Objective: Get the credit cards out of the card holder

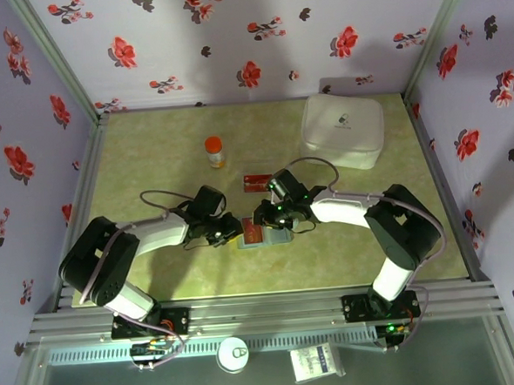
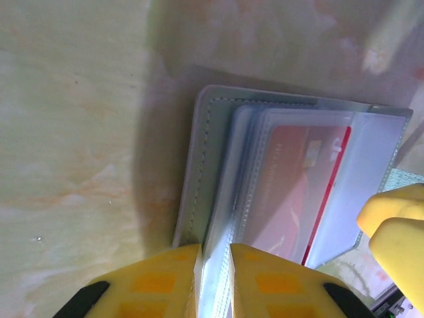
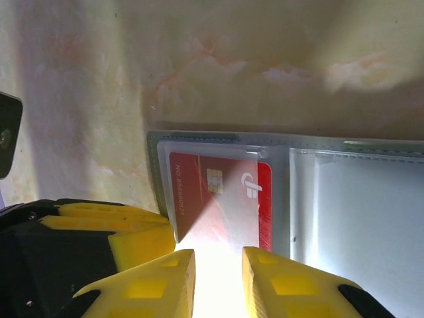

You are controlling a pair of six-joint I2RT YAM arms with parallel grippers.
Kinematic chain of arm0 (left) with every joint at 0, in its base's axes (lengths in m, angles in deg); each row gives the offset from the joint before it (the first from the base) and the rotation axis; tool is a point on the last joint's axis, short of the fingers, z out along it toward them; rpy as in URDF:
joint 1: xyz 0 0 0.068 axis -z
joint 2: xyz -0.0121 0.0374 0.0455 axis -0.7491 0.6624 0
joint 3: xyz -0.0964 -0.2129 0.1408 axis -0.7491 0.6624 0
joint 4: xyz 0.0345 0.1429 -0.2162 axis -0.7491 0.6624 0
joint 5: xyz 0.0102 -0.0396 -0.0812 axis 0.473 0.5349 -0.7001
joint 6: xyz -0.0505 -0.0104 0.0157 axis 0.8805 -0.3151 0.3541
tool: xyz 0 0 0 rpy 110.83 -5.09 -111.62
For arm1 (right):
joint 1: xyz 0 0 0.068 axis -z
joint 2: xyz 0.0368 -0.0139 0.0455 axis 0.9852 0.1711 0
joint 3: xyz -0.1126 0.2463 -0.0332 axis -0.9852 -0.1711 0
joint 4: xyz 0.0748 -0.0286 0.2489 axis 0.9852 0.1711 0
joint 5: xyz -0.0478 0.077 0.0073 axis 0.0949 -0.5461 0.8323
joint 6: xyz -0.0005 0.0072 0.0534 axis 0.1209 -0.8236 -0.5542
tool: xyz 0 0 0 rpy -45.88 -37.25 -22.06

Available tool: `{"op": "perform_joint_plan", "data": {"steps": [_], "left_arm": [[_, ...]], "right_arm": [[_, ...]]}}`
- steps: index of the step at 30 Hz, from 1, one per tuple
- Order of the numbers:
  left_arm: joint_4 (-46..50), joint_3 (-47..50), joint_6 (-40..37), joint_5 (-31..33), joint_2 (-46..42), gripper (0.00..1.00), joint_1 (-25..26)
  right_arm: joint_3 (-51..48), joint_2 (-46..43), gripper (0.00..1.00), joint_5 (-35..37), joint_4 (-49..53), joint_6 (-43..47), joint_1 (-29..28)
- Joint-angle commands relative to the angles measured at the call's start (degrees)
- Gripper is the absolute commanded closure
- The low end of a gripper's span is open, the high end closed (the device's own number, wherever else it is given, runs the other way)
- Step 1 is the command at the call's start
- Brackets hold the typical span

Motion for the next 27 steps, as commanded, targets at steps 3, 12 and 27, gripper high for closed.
{"op": "perform_joint_plan", "data": {"steps": [3, 12, 27], "left_arm": [[-0.71, -1.43, -0.96, -0.84, 1.23, 0.85, -0.49], [-0.08, -1.01, -0.89, -0.49, 1.21, 0.87, -0.56], [0.36, -1.05, -0.95, -0.6, 0.91, 0.88, -0.58]], "right_arm": [[0.37, 1.21, 0.75, -1.05, -0.93, -0.7, -0.34], [-0.13, 2.09, 0.75, -0.94, -1.4, -0.67, -0.35], [-0.51, 2.35, 0.75, 0.74, 1.3, 0.92, -0.35]]}}
